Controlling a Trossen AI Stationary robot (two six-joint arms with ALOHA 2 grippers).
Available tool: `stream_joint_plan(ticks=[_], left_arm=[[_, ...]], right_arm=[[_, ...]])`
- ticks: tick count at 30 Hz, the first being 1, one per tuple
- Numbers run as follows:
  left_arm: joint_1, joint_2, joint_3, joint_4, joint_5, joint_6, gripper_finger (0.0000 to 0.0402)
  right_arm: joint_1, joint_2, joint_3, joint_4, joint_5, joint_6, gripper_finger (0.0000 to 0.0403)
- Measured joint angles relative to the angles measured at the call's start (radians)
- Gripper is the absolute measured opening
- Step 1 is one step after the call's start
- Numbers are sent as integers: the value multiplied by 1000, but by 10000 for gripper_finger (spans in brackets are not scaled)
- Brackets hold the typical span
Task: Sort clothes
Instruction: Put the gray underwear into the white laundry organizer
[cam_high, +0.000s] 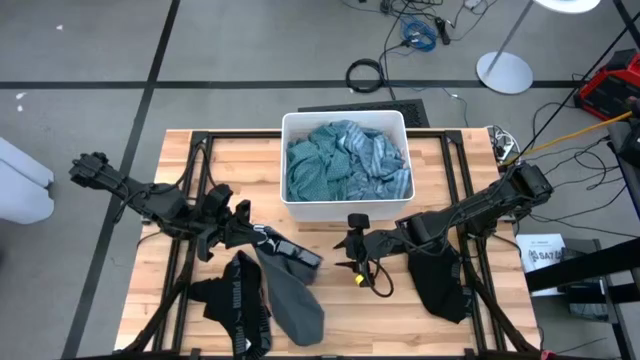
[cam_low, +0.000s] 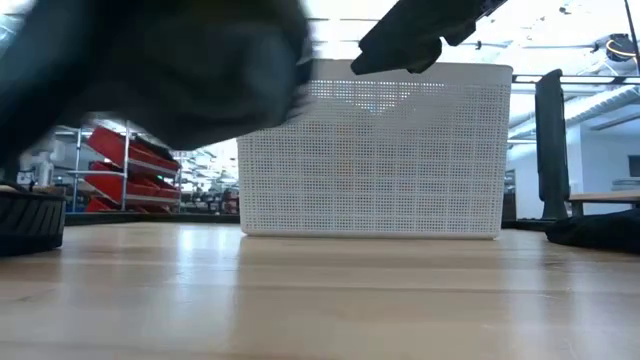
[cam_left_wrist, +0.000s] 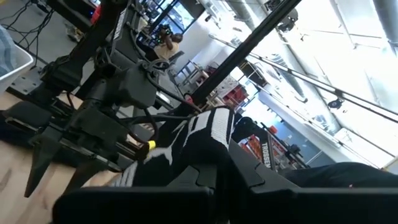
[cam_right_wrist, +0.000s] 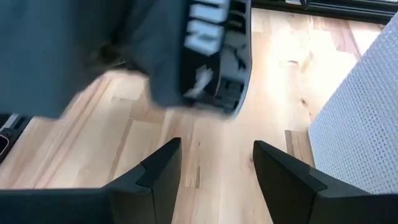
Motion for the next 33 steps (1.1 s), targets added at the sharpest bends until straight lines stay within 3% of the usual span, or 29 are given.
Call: stream_joint_plan(ticks=[6, 13, 23, 28, 30, 33], left_arm=[[0, 0, 0, 0, 2, 18, 11], [0, 0, 0, 0, 8, 17, 11], [0, 0, -1, 77, 43, 17, 11], [0, 7, -1, 82, 44, 21, 11], [0, 16, -1, 82, 44, 21, 11], [0, 33, -1, 78, 49, 17, 11]], right_arm=[[0, 0, 0, 0, -4, 8, 185], [-12, 0, 0, 0, -4, 138, 185], [-33, 23, 2, 16, 4, 154, 185], [-54, 154, 2, 280, -55, 161, 182], [-53, 201, 2, 435, -102, 214, 155], [-52, 235, 2, 608, -171, 227, 51]])
